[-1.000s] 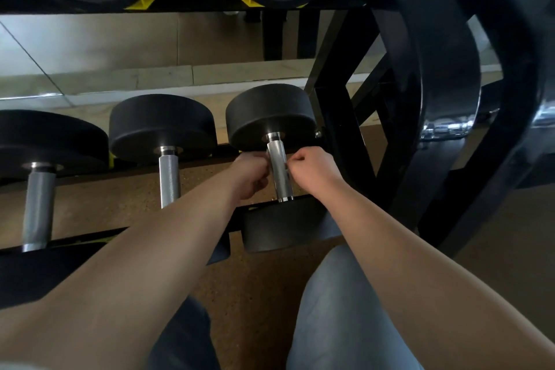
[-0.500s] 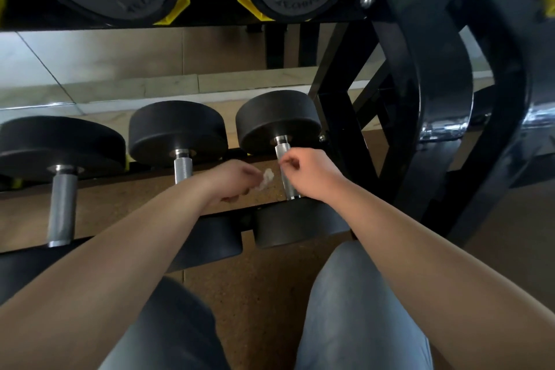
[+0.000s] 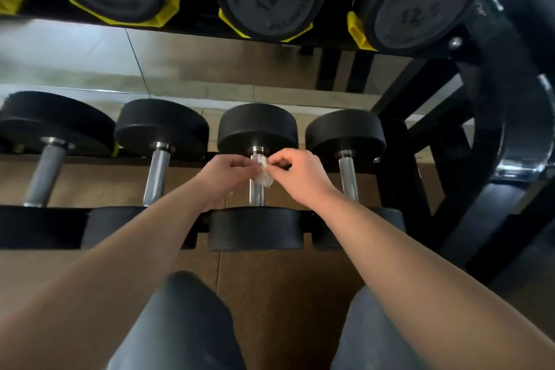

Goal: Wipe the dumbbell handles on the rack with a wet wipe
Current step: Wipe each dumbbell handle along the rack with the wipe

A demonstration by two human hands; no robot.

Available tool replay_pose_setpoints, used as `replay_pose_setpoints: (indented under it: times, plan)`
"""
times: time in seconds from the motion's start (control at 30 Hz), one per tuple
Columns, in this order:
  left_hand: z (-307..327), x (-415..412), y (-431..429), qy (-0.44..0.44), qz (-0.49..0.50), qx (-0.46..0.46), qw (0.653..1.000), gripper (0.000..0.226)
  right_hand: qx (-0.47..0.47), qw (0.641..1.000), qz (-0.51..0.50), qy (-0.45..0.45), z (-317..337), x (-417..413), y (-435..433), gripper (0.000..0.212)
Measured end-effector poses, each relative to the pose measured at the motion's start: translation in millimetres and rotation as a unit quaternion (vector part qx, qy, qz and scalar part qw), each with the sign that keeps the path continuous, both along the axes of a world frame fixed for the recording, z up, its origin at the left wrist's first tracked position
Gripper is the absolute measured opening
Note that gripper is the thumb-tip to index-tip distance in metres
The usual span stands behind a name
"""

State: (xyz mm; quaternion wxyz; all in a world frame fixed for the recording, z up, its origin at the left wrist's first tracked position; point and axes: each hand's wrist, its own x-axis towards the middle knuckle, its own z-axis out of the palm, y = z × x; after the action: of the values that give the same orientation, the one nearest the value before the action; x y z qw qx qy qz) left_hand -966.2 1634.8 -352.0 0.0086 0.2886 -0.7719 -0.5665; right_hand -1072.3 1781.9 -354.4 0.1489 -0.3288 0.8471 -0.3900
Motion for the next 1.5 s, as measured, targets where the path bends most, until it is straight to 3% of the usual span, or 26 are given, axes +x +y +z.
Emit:
replay_pose_setpoints:
  times: [0.17, 0.27, 0.4, 0.57, 0.67, 0.87, 1.1, 1.23, 1.33, 1.4, 1.5]
  plan:
    - [-23, 2, -9, -0.027, 0.09, 0.002, 0.996, 0.018, -0.005, 0.994, -0.093, 0.053, -13, 11, -29, 0.018]
    - [-34, -4, -7, -0.036, 0.096, -0.022, 0.995, 0.016, 0.078, 0.99, -0.082, 0.079, -24, 6, -42, 0.021]
    - [-49, -9, -5, -0.051, 0.095, -0.051, 0.993, 0.012, 0.142, 0.987, -0.08, 0.01, -37, 3, -43, 0.021]
    - [-52, -12, -9, -0.118, 0.041, -0.055, 0.991, 0.036, 0.167, 0.984, -0.035, -0.047, -36, 8, -33, 0.016]
    - [-50, -15, -8, -0.15, -0.016, -0.039, 0.988, 0.033, 0.139, 0.988, -0.057, -0.015, -38, 4, -35, 0.019]
    - [-52, -15, -7, -0.16, -0.013, -0.037, 0.986, 0.04, 0.052, 0.992, -0.092, 0.07, -48, -12, -48, 0.024]
    - [-45, -10, -7, -0.151, -0.012, -0.027, 0.988, 0.04, 0.174, 0.982, 0.074, -0.028, -42, -11, -15, 0.02]
    - [-44, -11, -3, -0.154, 0.004, -0.036, 0.987, 0.033, 0.047, 0.998, -0.016, 0.036, -51, -19, -32, 0.02]
    - [-40, -11, 0, -0.184, 0.011, -0.046, 0.982, 0.039, 0.027, 0.994, -0.051, 0.095, -54, -29, -41, 0.021]
    - [-37, -10, 2, -0.195, 0.007, -0.045, 0.98, 0.041, 0.019, 0.996, -0.022, 0.086, -55, -31, -37, 0.023]
    - [-37, -11, 3, -0.194, 0.012, -0.05, 0.98, 0.038, 0.06, 0.992, 0.102, 0.037, -55, -30, -21, 0.021]
